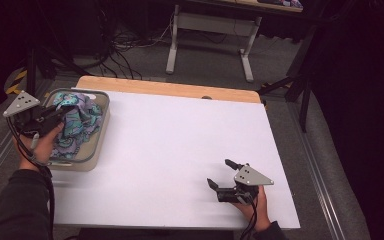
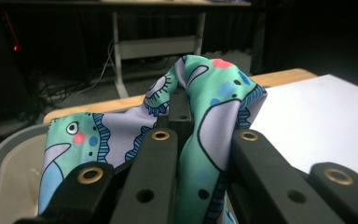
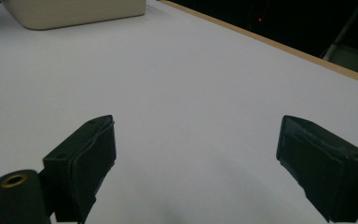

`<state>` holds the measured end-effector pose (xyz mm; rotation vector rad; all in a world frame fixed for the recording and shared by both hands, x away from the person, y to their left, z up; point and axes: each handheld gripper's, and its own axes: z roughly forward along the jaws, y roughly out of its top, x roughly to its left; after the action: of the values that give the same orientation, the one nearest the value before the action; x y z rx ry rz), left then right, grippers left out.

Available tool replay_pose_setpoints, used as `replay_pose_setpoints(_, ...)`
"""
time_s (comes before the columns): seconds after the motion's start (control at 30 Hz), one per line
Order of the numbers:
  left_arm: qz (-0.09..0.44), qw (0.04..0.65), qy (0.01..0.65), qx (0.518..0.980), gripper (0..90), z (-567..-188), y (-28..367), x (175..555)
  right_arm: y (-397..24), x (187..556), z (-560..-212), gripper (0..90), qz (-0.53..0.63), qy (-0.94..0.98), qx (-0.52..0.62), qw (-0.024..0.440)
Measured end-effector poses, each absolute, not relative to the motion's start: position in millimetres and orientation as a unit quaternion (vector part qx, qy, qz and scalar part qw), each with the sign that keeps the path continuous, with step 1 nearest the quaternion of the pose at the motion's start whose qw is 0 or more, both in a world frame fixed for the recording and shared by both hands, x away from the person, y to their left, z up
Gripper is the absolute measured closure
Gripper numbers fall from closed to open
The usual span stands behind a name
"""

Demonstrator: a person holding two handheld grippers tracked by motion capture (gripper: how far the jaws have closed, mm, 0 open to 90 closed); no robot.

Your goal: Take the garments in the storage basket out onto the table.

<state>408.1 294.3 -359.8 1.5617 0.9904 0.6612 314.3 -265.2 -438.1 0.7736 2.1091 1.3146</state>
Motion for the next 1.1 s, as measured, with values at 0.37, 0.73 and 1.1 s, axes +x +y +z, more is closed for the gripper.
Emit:
replay_pose_setpoints(0.37,0.263,0.623,0.363,0.641,85.1,-353,268,394,-272,318,-438,12.0,0.488,0.772,0.305,0.272)
replay_pose_setpoints(0.73,0.242,0.654,0.309,0.647,85.4,-331,225,385,-277,319,-436,14.2,0.493,0.763,0.306,0.285)
replay_pose_setpoints(1.1,0.226,0.669,0.263,0.658,85.6,-307,180,382,-280,320,-434,13.6,0.494,0.757,0.317,0.287)
